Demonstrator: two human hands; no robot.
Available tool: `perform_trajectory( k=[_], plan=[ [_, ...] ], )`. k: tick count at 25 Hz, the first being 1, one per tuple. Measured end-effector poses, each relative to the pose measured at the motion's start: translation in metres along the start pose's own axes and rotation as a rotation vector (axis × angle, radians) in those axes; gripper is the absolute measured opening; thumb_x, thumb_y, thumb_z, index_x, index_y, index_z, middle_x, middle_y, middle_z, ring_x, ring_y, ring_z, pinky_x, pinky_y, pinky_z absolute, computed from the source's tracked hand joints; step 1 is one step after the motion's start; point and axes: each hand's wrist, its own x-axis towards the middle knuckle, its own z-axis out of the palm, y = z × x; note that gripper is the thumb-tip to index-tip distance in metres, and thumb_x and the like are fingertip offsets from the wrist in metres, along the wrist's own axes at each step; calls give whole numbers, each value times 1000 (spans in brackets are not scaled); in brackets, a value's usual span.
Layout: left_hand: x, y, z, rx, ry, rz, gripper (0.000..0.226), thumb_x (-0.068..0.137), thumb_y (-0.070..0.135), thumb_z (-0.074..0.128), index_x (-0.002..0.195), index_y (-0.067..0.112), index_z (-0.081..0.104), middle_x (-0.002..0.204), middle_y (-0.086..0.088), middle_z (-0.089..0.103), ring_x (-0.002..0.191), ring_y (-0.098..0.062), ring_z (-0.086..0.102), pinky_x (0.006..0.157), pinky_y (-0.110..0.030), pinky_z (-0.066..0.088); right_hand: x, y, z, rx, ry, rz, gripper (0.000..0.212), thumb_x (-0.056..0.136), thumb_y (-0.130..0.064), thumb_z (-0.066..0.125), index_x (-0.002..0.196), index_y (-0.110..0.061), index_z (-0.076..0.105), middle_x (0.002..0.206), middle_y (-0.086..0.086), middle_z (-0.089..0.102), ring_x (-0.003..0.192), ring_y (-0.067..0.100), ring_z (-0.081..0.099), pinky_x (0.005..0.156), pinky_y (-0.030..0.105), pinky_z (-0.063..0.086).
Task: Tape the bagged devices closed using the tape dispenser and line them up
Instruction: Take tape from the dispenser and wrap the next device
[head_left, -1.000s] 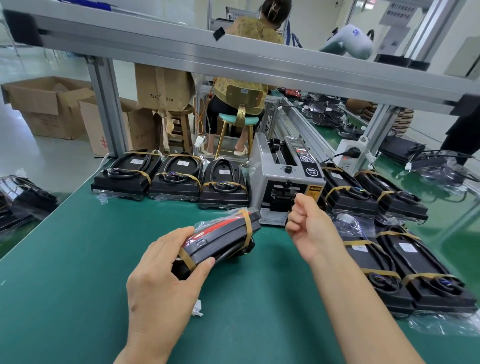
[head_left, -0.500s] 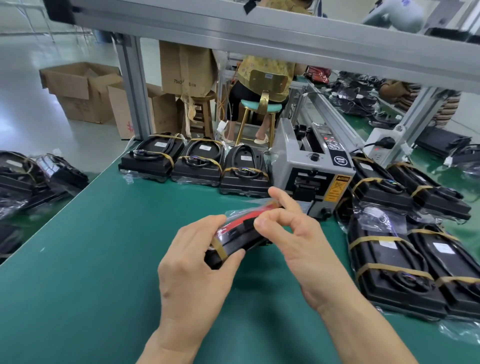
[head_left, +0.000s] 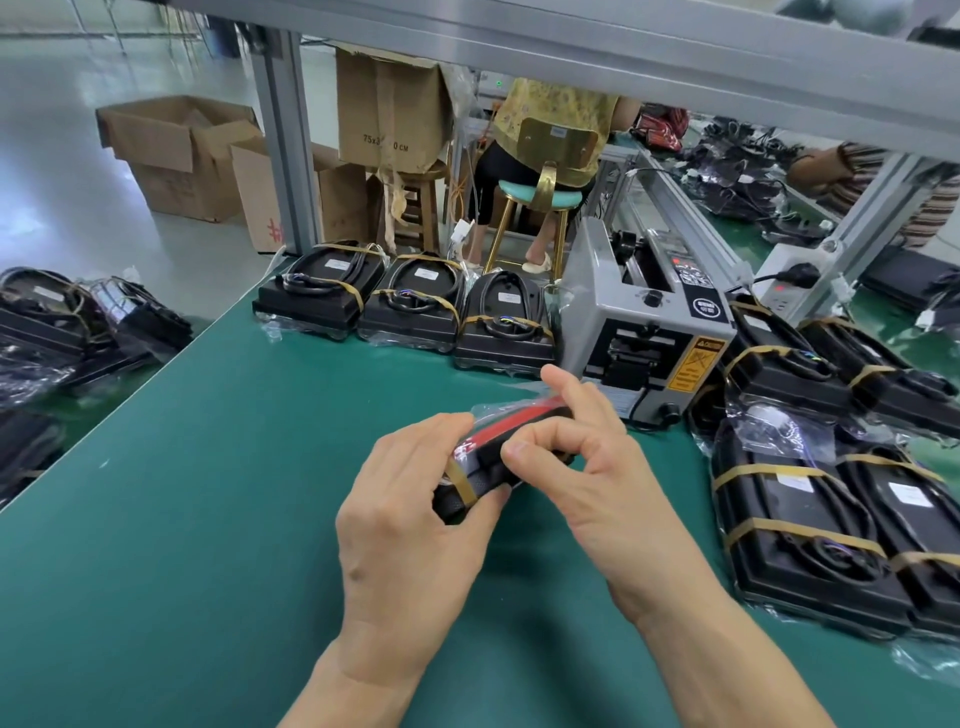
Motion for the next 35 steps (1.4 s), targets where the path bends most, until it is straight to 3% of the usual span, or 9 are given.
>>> perform_trajectory(
  k=[8, 13, 18, 23, 35],
  plan=[
    [0, 0, -2, -6, 21, 6, 47, 64, 17, 86, 107, 10, 69, 104, 9, 63, 94, -15, 62, 84, -26, 48, 2, -3, 3, -58, -7, 22, 14, 80, -26, 67, 67, -32, 70, 140, -32, 35, 139, -11, 4, 119, 42, 2],
    [1, 2, -2, -10, 32, -2, 44, 66, 22, 82, 106, 10, 69, 103, 9, 63, 93, -15, 62, 84, -27, 49, 3, -3, 1, -6, -14, 34, 22, 82, -23, 68, 63, -34, 71, 140, -28, 40, 142, -4, 9, 117, 35, 7],
    [-1, -1, -3, 10, 16, -8, 50, 61, 11, 89, 107, 9, 69, 103, 4, 67, 94, -17, 62, 85, -27, 48, 3, -5, 0, -56, -41, 25, 17, 80, -26, 67, 65, -32, 71, 135, -33, 40, 141, -4, 8, 117, 39, 6],
    [1, 1, -4, -8, 28, -4, 44, 67, 21, 83, 107, 10, 69, 103, 7, 66, 93, -15, 62, 84, -26, 48, 5, -5, 1, -61, -36, 32, 20, 83, -23, 68, 64, -29, 70, 133, -31, 42, 140, -5, 10, 116, 37, 7],
    [0, -1, -3, 12, 13, -7, 47, 63, 13, 88, 106, 8, 69, 103, 1, 68, 93, -19, 63, 84, -29, 49, 6, 1, 9, -136, 59, -6, 19, 80, -18, 65, 61, -16, 67, 131, -25, 45, 139, 0, 15, 117, 39, 12]
  ],
)
